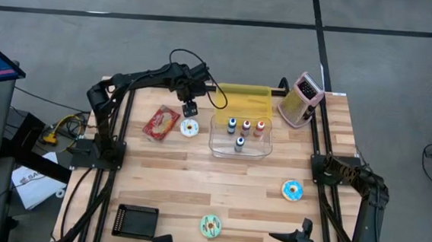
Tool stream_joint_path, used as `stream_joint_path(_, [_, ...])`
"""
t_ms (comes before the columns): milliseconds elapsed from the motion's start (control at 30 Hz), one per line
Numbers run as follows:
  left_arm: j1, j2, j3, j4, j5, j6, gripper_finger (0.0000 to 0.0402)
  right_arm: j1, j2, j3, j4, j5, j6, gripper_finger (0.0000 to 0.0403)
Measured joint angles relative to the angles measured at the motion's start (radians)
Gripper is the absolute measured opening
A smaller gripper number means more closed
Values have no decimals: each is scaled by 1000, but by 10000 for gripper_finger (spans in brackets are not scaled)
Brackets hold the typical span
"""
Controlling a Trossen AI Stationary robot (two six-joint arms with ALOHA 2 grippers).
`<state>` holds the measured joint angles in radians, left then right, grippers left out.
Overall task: Pick & Place Food Item
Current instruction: Put the blue food coloring bottle into the transparent bin
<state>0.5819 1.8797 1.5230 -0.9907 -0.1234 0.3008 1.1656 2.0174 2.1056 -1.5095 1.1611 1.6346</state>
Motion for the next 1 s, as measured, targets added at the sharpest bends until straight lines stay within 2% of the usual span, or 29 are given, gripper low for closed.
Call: stream_joint_path(1000, [47, 1, 0, 31, 20, 0, 237, 0, 0, 0, 3, -10, -3, 175])
